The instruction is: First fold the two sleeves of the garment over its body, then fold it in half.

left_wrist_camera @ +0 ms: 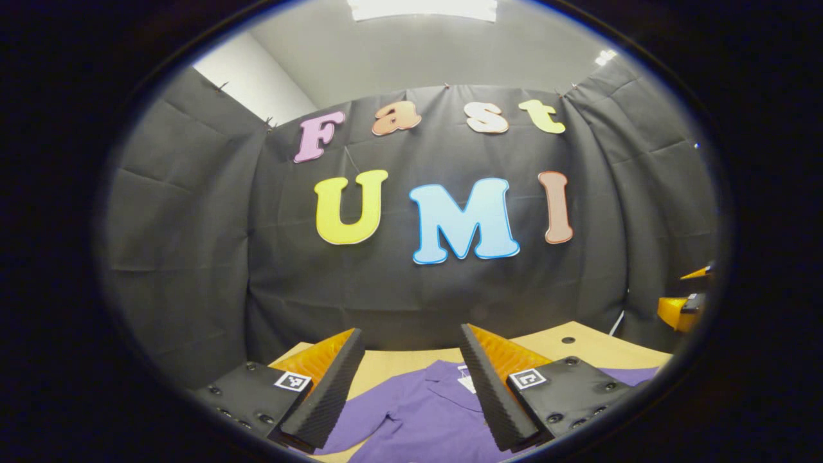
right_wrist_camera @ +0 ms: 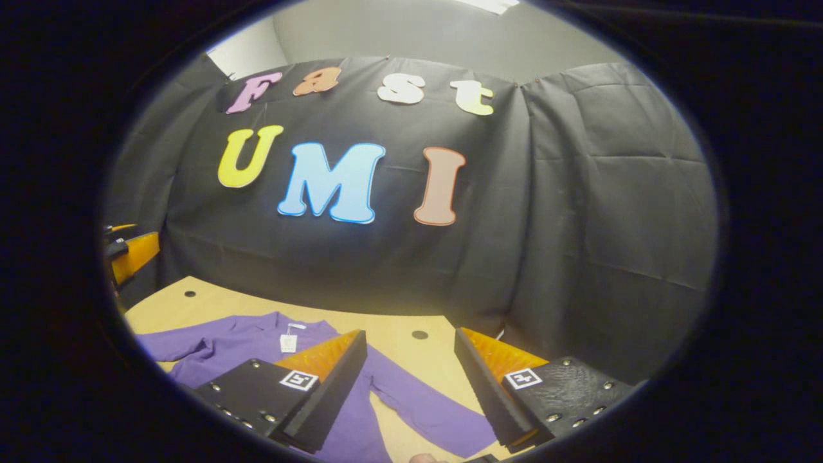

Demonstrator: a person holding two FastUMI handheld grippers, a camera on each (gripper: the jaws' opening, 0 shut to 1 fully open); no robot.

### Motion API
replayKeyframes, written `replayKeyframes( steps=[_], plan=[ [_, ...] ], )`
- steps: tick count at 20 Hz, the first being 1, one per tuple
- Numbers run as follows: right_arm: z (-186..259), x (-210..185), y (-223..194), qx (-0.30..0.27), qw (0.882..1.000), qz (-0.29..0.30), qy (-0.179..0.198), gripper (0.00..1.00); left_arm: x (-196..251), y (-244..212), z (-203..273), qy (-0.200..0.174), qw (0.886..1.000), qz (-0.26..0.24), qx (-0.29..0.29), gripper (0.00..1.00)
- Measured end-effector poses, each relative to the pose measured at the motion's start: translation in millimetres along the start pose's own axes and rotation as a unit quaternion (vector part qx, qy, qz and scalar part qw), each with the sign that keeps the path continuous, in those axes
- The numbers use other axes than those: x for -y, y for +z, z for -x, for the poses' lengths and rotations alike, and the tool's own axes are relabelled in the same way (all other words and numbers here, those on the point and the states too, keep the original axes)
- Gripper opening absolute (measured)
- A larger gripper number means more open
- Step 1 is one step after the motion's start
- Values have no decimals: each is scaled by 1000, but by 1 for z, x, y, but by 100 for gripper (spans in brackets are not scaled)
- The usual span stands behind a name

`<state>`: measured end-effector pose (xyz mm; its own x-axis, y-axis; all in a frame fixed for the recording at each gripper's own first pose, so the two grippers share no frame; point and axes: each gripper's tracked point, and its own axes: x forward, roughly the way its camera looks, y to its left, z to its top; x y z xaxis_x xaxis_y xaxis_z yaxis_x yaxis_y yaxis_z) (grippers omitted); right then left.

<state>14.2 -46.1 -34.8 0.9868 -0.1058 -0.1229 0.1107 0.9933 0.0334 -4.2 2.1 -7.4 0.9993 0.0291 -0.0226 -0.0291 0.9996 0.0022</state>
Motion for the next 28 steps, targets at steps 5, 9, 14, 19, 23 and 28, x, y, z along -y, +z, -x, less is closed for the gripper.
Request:
replayKeyframes(
  steps=[5, 9, 14, 19, 23, 28],
  plan=[
    [-13, 23, -21, -36, 999, -26, -25, 90, 6, -1, -3, -1, 1000, -3, -3, 94],
    [-23, 44, -35, -58, 996, -37, -53, 90, 10, -5, -7, -2, 1000, -2, -7, 94],
    [-34, 79, -116, -195, 968, -121, -104, 89, 12, -10, -10, -1, 1000, -8, -13, 94],
    [-35, 112, -197, -312, 921, -169, -160, 90, 8, -17, -12, 8, 1000, -3, -24, 94],
    [-30, 126, -248, -400, 877, -191, -183, 91, 3, -25, -16, 12, 999, -2, -30, 94],
    [-26, 130, -293, -463, 826, -246, -207, 92, -3, -35, -19, 19, 999, 3, -38, 94]
  ],
)
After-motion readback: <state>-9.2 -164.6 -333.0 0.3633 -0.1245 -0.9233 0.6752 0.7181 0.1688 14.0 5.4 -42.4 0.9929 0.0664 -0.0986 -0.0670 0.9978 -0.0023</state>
